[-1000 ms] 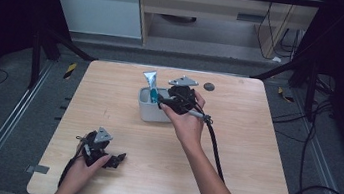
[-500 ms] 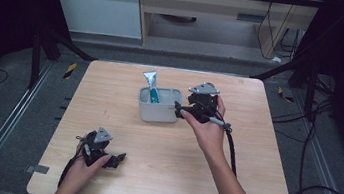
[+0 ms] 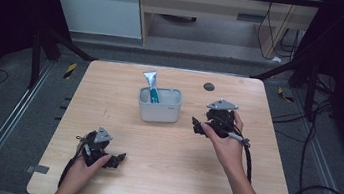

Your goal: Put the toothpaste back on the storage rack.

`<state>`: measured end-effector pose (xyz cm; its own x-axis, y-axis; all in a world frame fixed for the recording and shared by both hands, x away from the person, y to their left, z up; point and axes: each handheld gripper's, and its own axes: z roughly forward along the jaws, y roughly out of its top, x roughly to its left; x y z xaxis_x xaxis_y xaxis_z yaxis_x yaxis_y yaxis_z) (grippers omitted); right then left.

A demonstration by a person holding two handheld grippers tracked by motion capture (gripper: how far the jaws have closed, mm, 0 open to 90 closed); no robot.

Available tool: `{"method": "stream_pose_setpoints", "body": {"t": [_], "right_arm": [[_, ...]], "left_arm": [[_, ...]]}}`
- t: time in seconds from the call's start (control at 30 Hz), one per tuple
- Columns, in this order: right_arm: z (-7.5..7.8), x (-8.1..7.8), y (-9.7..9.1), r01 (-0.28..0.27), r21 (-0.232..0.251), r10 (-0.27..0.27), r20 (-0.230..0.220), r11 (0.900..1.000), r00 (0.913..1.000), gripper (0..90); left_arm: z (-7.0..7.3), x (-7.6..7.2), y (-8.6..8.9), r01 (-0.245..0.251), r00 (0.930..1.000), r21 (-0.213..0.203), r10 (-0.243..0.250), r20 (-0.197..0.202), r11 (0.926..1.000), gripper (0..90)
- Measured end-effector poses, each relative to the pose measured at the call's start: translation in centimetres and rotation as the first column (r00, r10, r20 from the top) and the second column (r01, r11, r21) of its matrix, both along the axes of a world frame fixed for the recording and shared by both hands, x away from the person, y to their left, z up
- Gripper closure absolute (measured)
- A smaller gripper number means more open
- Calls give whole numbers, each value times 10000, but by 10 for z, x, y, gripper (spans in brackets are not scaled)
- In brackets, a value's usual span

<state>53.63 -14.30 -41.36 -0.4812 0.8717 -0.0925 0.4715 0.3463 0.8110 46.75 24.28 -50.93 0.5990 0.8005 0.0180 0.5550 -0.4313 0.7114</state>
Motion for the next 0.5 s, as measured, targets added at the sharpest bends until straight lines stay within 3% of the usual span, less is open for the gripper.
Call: {"method": "stream_pose_setpoints", "body": {"t": [0.5], "right_arm": [[-36, -11, -33, 195, -43, -198, -846, 9998, 9962, 130]], "left_arm": [[0, 0, 0, 2, 10000, 1, -2, 2, 10000, 0]]}}
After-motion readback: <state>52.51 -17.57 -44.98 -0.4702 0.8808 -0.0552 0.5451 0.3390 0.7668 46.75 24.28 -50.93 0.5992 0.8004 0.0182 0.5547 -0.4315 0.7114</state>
